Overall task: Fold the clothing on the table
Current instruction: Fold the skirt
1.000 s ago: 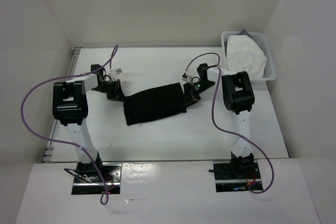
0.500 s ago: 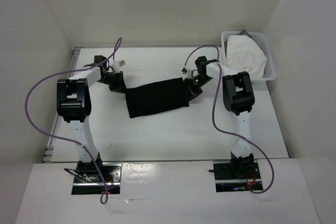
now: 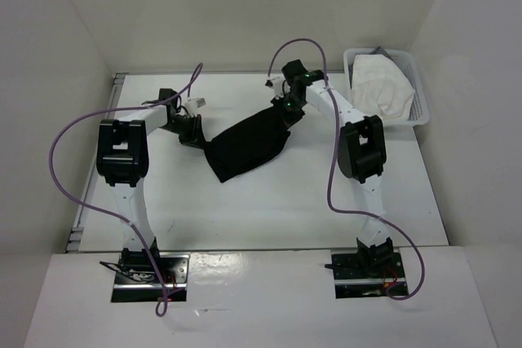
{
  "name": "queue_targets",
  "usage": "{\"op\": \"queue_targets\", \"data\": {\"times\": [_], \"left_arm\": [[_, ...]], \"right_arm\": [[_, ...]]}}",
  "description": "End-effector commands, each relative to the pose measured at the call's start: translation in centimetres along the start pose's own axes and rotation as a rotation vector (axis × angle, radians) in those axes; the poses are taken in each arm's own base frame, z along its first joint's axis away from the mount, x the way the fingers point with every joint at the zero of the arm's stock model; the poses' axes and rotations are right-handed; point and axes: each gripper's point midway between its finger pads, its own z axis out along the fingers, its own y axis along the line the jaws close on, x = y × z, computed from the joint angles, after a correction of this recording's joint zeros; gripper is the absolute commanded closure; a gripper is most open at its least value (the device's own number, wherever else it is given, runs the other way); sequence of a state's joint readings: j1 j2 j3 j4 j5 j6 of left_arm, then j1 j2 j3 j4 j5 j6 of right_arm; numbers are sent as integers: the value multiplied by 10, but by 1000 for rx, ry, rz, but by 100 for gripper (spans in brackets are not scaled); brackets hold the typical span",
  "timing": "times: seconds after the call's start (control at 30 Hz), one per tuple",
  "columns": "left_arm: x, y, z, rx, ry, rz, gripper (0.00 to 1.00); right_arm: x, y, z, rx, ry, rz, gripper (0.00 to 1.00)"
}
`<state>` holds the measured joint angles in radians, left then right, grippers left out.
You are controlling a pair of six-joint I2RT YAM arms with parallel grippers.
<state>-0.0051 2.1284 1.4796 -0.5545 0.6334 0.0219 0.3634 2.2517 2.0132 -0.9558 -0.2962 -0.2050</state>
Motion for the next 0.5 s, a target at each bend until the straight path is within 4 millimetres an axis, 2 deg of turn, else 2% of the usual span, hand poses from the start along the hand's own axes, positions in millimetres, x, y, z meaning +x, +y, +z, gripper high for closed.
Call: {"op": "queue_targets", "data": {"times": [0.0, 0.03, 0.07, 0.13, 0.23, 0.37, 0.4, 0.43, 0.47], "left_arm": [[5, 6, 7, -18, 25, 3, 97], [5, 6, 7, -18, 25, 3, 97], [3, 4, 4, -19, 18, 8, 97], [7, 6, 5, -28, 26, 3, 97], [7, 6, 5, -28, 26, 3, 97], [11, 6, 6, -27, 33, -12, 97], [11, 6, 6, -27, 33, -12, 97], [11, 6, 6, -27, 33, -12, 97], [11, 6, 6, -27, 33, -12, 97]], "right_arm": [[-13, 30, -31, 46, -6, -98, 97], [-12, 42, -25, 33, 10, -133, 97], [-16, 46, -27, 44, 2, -161, 97], [-12, 57, -23, 42, 30, -190, 97], [-16, 84, -23, 21, 25, -252, 97], [-19, 105, -27, 12, 23, -314, 96], [-17, 104, -24, 10, 36, -311, 96], [-24, 112, -30, 7, 16, -326, 96], [-22, 118, -26, 0, 28, -337, 96]]}}
